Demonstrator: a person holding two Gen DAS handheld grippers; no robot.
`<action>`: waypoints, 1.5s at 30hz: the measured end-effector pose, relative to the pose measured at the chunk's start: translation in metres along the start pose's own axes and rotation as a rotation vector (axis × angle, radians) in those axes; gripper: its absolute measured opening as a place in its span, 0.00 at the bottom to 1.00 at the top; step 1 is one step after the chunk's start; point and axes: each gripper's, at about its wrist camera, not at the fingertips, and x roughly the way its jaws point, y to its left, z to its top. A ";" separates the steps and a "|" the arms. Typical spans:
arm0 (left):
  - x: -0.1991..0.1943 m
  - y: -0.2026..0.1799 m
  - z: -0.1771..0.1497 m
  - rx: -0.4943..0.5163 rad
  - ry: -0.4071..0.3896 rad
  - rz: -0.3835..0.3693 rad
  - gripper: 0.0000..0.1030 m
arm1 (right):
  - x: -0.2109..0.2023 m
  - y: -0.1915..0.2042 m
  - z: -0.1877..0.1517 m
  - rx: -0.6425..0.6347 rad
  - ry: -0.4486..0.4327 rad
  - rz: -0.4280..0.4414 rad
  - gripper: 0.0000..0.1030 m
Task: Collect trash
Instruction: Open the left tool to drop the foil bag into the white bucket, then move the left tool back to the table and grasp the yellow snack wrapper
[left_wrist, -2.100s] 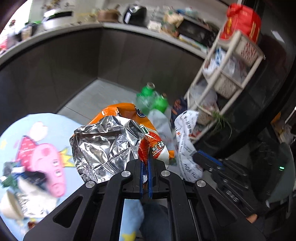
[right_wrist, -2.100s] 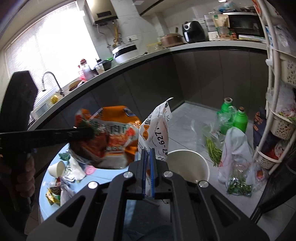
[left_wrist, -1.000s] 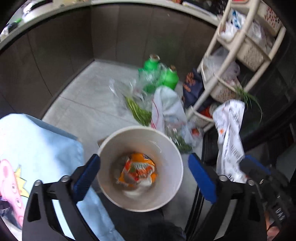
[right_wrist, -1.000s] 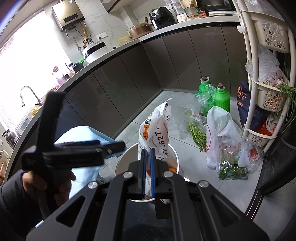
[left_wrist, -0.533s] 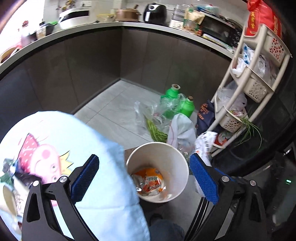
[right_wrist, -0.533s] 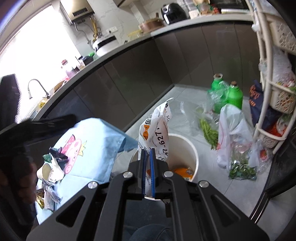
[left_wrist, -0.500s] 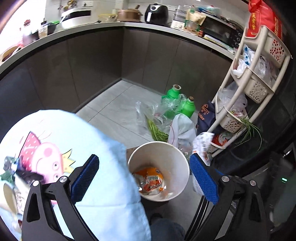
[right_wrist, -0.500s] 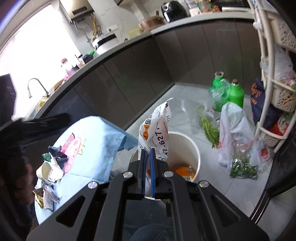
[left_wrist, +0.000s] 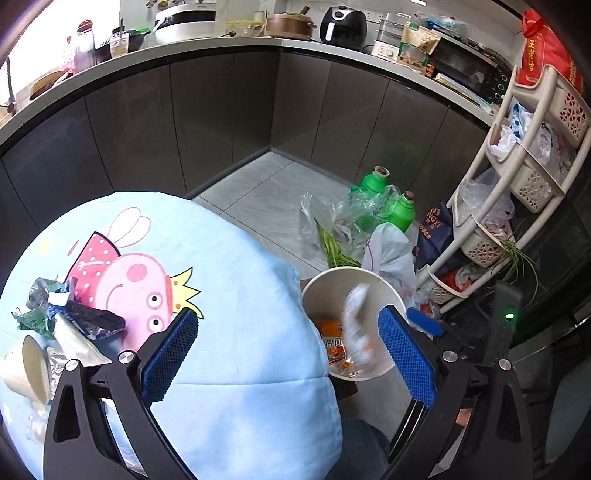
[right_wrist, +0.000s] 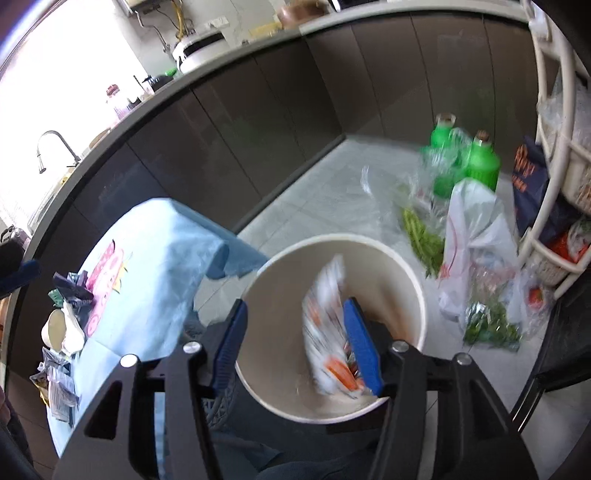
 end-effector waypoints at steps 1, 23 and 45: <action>-0.002 0.001 0.001 -0.004 -0.005 -0.002 0.92 | -0.010 0.003 0.004 -0.010 -0.024 0.002 0.63; -0.169 0.138 -0.094 -0.234 -0.103 0.174 0.92 | -0.123 0.184 -0.016 -0.338 -0.039 0.159 0.97; -0.177 0.241 -0.220 -0.370 0.000 0.122 0.91 | -0.054 0.314 -0.123 -0.494 0.329 0.304 0.59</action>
